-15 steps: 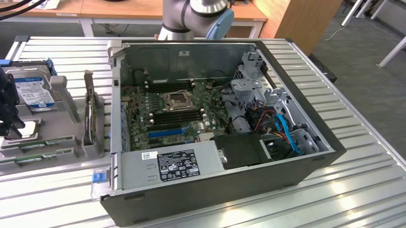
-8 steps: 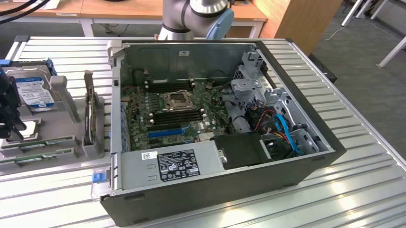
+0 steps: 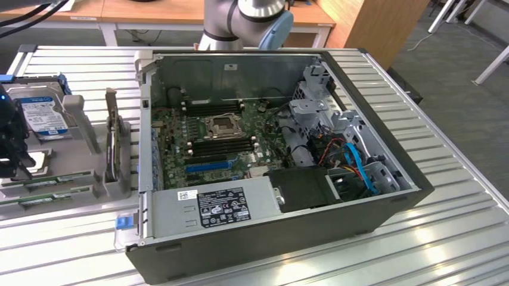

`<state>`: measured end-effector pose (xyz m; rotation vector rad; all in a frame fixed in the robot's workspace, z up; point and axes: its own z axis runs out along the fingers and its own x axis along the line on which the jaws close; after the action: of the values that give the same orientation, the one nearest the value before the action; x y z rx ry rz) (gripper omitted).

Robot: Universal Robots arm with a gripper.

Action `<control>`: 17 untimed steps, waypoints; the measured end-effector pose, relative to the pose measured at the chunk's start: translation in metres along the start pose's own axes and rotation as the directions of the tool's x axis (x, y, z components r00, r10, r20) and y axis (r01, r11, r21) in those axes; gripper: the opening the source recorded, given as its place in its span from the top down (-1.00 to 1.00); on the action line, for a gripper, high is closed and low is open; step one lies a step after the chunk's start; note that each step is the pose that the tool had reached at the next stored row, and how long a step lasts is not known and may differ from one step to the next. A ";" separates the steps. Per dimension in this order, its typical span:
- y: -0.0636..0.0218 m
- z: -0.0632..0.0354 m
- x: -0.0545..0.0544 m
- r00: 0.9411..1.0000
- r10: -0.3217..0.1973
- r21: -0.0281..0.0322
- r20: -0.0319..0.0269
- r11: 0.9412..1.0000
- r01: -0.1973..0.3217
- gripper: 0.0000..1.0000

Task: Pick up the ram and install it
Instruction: 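Pick up the ram and move it above insertion slot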

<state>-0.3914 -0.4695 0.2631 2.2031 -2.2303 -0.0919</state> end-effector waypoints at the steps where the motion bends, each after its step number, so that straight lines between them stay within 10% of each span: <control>1: 0.0000 0.0013 0.000 1.000 0.000 0.000 0.000 1.000 0.000 0.40; 17: -0.0009 0.0200 0.003 1.000 0.000 0.000 0.000 1.000 0.000 0.40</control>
<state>-0.3915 -0.4718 0.2430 2.2030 -2.2303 -0.0918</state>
